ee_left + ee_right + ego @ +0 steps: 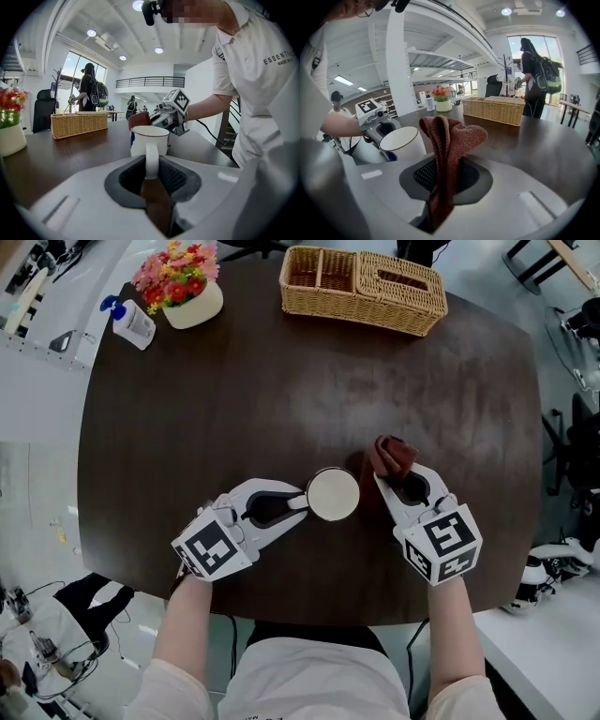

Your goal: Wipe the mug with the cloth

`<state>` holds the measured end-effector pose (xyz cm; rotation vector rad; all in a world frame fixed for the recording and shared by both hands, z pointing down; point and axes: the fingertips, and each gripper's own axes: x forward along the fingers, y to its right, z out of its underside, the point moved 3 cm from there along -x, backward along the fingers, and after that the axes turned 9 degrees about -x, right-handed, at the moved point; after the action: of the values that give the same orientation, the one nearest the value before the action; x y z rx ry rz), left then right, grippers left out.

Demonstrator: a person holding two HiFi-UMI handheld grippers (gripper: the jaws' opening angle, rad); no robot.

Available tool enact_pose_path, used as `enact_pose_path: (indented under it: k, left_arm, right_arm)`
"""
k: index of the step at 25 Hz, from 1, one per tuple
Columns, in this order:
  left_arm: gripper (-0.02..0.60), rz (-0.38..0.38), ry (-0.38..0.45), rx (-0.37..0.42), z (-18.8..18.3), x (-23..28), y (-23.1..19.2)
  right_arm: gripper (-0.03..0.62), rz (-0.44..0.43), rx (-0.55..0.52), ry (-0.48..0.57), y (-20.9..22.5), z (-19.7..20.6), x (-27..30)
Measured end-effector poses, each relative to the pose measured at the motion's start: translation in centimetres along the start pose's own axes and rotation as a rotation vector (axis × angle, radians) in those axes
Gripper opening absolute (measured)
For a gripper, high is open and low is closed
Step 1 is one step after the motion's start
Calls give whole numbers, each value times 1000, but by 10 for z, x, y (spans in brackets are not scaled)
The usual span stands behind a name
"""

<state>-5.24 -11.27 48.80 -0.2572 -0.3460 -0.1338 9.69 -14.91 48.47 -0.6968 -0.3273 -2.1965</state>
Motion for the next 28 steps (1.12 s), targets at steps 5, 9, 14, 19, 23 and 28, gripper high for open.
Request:
enact_pose_path:
  k: [5, 9, 14, 19, 23, 28]
  left_arm:
    - [77, -26, 21, -38, -4, 0, -5]
    - [77, -33, 7, -39, -3, 0, -8]
    - [77, -41, -8, -36, -2, 2, -6]
    - [77, -39, -18, -31, -2, 1, -7]
    - [77, -23, -50, -6, -2, 2, -7]
    - [77, 28, -68, 19, -2, 1, -12]
  right_arm:
    - [80, -168, -107, -79, -22, 3, 20]
    - [78, -224, -202, -134, -39, 12, 16]
    - [78, -226, -284, -165, -55, 19, 1]
    - [78, -274, -268, -173, -77, 27, -7]
    - [78, -318, -216, -147, -88, 30, -17]
    - [78, -308, -253, -115, -53, 19, -23]
